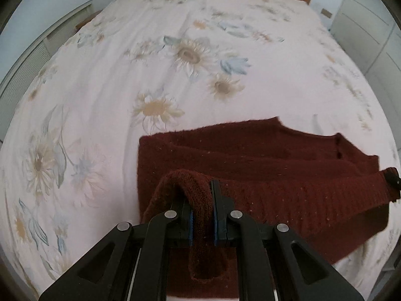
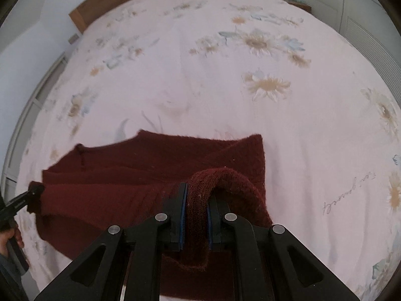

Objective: Fold small clothes

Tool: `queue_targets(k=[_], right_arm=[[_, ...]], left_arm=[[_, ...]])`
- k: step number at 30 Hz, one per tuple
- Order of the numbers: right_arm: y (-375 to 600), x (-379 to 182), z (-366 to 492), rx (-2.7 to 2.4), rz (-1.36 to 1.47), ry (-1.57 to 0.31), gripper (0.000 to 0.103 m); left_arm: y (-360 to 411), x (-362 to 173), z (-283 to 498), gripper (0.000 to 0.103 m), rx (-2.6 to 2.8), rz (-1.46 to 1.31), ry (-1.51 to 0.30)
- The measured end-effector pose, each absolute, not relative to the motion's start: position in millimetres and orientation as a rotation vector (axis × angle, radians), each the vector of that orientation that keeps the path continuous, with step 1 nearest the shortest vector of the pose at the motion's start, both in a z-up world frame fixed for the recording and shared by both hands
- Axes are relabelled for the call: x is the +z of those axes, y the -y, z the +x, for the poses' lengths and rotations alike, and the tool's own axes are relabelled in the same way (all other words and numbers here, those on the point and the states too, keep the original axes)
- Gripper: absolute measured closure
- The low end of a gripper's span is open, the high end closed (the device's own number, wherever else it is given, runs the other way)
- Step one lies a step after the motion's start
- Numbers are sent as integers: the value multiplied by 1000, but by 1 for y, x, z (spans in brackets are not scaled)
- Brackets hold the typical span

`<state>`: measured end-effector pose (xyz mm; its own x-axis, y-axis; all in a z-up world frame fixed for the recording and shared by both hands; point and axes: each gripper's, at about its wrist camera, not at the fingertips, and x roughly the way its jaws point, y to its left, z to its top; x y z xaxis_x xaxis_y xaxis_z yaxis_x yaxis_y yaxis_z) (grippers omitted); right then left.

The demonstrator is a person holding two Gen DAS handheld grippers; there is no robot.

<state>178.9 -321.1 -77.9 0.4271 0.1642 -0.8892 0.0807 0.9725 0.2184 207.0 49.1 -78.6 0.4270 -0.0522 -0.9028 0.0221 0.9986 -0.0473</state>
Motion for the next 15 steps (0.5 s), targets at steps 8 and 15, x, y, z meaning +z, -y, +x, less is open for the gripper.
queue_targets(k=[8,15], right_arm=[[319,-80,182,15,235,-1121,66],[315,-57,182,4,197,-1072,24]], left_arm=[[-43,-89,214,88,22,24,-1141],[-28,-69,213,34,-1,58,-1103]])
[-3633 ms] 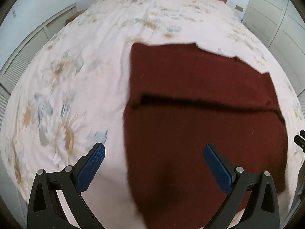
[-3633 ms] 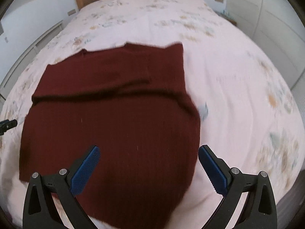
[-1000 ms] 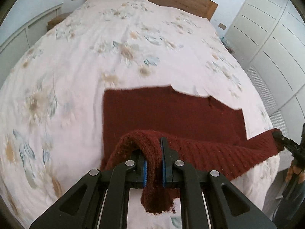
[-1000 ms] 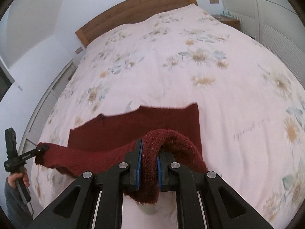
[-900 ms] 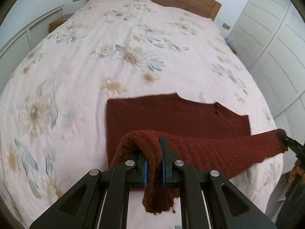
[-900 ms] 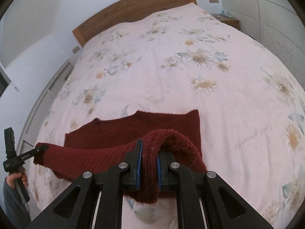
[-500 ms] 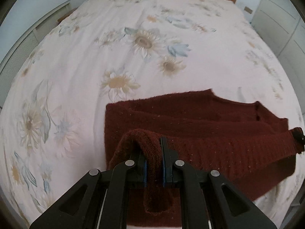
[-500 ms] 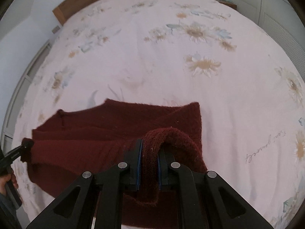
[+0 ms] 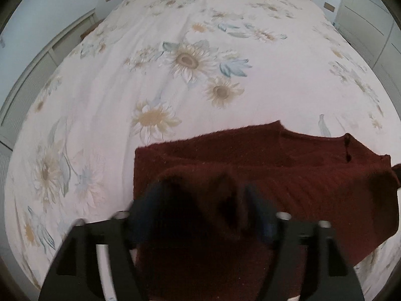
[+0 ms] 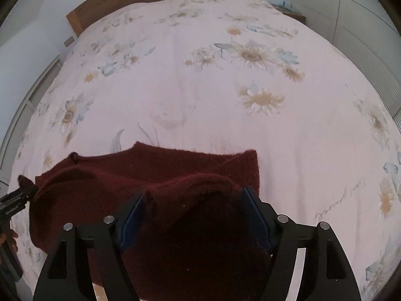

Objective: Fold small clothes

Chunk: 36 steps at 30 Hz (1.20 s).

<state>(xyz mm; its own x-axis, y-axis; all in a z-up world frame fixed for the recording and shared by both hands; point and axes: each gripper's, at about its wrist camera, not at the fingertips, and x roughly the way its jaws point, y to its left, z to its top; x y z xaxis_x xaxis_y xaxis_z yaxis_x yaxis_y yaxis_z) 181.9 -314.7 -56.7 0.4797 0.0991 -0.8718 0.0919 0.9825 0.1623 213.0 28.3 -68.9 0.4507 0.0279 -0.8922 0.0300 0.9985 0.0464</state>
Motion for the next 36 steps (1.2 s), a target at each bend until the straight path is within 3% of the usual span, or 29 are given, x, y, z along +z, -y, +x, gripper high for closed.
queue_targets(k=[1,4,7,9,11,18,27,36], right_arm=[[314,-54,181,5,189,-1066,23],[309,-44,178,10,163,-1049,21],[302,-35,171,27,138,-1026,17],[295,-30,166,40,118,-1011,7],[286,-27,158,60,95,-993,0],[252,-36,133,103,21,-960,0],[217,-88,99,93,-49,-977,0],[255,-125,89,14,10,-1023,0]], left_arm=[[-26,-65,213,33,-6,58,-1094],[-25,-56,213,11,-22,33,-1089],[-20,-46,209,8,-31,34,-1060],[-15,-40,205,1,-49,38,-1046],[-12,-38,201,1,-73,34,-1041],[5,-44,182,1,-133,70,-1022],[26,-86,151,1,-188,121,-1024],[22,-128,139,1,-186,173,-1059]])
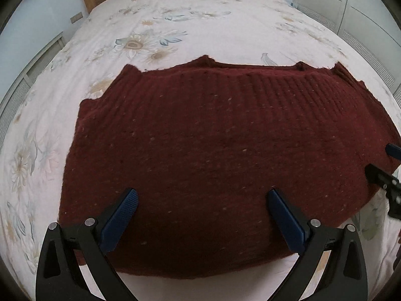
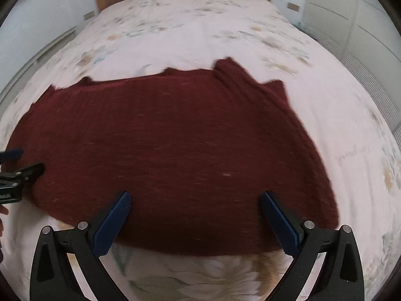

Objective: Fold small clothes

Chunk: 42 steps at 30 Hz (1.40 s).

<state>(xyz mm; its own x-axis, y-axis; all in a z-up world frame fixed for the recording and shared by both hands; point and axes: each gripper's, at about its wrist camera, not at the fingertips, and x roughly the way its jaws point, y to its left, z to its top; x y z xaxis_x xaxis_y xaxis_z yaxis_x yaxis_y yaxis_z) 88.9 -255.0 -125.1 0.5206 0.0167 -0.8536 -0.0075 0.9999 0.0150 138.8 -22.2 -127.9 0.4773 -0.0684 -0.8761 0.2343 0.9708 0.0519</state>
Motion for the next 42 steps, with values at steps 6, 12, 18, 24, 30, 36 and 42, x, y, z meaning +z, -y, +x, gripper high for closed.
queue_targets(k=[6,12,18,24,30,36,42], right_arm=[[283,-128,87,-33,14,-1033,1],[285,-134,86,-28,14,-1032,0],[287,-136,87,-19,22,-1035,0],[280,-133,94,-26,7,-1059,0],[277,-99,86,-11,15,-1022,0],[275,-69,72,3,4,-968,0],[281,-67,62,-5,-3,-978,0]], left_arm=[[-5,-131,141,1,-144,141,-1061],[-17,-140,139,1,-141,98,-1059],[-16,-142,139,1,-135,74,-1048],[-18,-142,139,1,-152,62,-1041],[-34,-115,140,1,-154,-20,-1087],[-81,-84,153,1,-84,-67,-1060],[-118,-115,169,1,-81,-200,-1175]])
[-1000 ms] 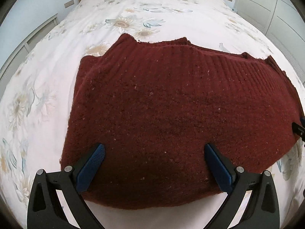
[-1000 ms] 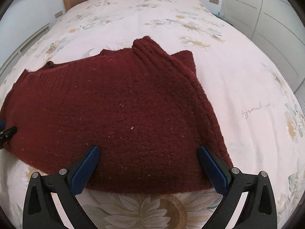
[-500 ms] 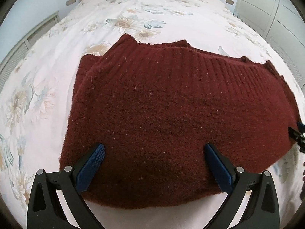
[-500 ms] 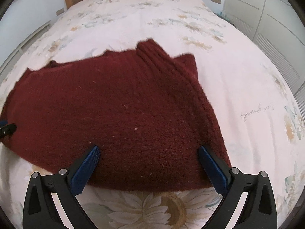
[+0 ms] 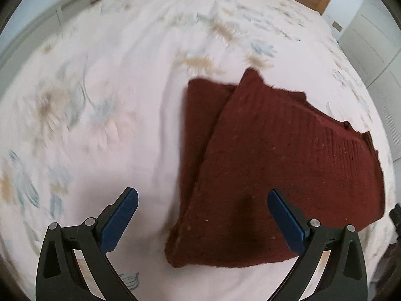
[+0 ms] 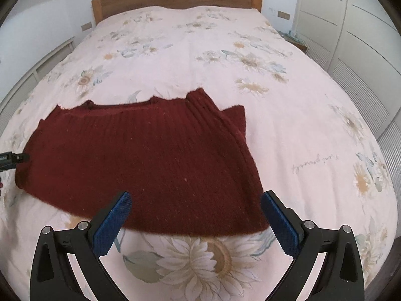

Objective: Fold small clothes

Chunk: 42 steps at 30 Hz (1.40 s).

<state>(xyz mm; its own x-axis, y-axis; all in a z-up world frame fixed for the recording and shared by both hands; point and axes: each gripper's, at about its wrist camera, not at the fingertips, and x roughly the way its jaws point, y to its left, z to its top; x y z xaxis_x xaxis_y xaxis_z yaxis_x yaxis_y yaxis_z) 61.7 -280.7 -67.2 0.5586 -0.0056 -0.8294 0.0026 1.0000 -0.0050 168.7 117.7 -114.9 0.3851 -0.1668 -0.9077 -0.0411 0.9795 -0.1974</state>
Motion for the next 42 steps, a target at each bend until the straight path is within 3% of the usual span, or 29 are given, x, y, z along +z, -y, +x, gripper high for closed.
queue_targets(k=[10,12,14,20,30,37,42], right_arm=[[295,-81,54,-43,-6,-1027,0],[299,-80,54,-49,-2,-1026,0],[303,-80,53,-61,3,-1024,0],[316,-75,47,-69,43,-1008,0],[347,-64,38,-76,138,-957,0],[375,-52,34,-110,173,-926,0],[400,-43,26,-150,197,-904,0]], left_arm=[[-119,-145,180,2,-154,-274,-1243],[-114,-145,180,12,-188,-261,-1240],[-111,-143,179,42,-246,-286,-1244],[-102,-129,183,77,-299,-287,-1277],[-61,-42,179,82,-379,-184,-1222],[30,20,182,83,-509,-98,-1166],[120,27,186,84,-591,-38,-1155]])
